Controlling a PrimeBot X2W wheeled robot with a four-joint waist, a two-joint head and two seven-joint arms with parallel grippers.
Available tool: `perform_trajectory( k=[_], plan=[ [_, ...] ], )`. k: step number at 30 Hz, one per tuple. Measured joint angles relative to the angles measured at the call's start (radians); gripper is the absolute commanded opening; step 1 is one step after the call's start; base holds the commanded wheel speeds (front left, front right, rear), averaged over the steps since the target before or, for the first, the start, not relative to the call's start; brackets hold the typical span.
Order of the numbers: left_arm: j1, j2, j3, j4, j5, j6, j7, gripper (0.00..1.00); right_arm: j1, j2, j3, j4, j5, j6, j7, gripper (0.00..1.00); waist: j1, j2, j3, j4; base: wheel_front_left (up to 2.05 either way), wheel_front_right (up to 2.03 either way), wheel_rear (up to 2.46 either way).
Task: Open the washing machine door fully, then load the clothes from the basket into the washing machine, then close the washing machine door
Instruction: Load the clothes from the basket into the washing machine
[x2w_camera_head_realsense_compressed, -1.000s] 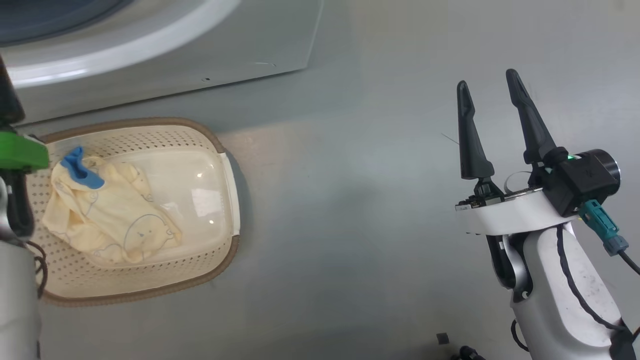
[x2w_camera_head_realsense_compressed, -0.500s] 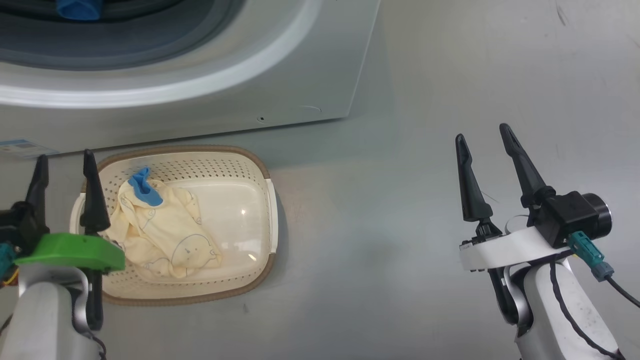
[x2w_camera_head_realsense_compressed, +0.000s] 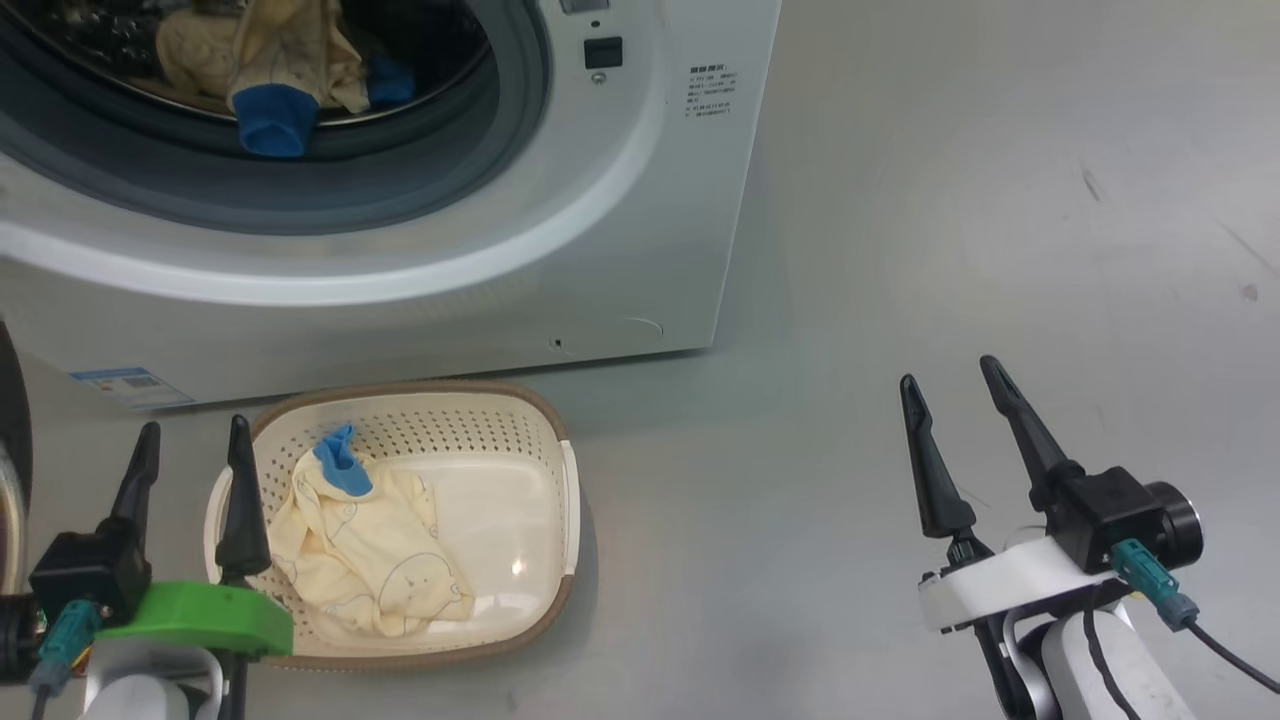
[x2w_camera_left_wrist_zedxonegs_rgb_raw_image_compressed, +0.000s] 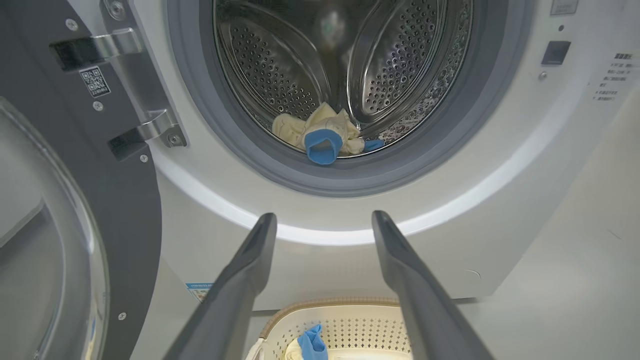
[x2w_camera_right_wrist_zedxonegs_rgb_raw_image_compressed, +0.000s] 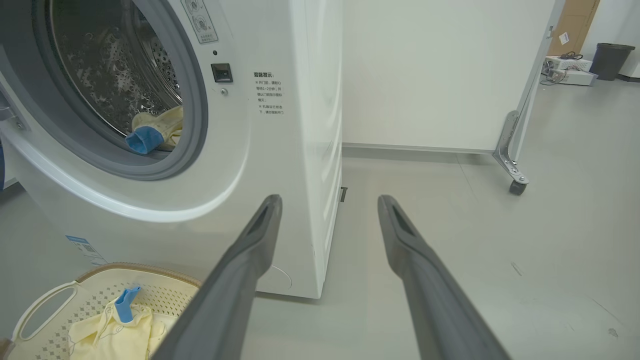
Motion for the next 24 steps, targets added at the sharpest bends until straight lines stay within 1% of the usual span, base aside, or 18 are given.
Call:
perform_trajectory(
  k=[5,11,24],
  plan=[
    [0.070,-0.007,-0.012,-0.027,0.020,0.000,0.000,1.00,0.065,0.001,0.000,0.009,0.000,0.001,0.000,1.00,0.0000,0.0000,-0.077,-0.001,0.00,0.00,0.00],
    [0.137,-0.020,-0.022,-0.052,0.024,0.001,0.000,1.00,0.094,0.004,0.000,0.009,-0.001,0.002,0.000,1.00,0.0000,0.0000,-0.145,-0.002,0.00,0.00,0.00],
    [0.222,-0.020,-0.022,-0.097,0.034,0.006,0.000,1.00,0.161,0.008,0.003,0.009,-0.002,0.010,0.000,1.00,0.0000,0.0000,-0.248,-0.006,0.00,0.00,0.00]
  ],
)
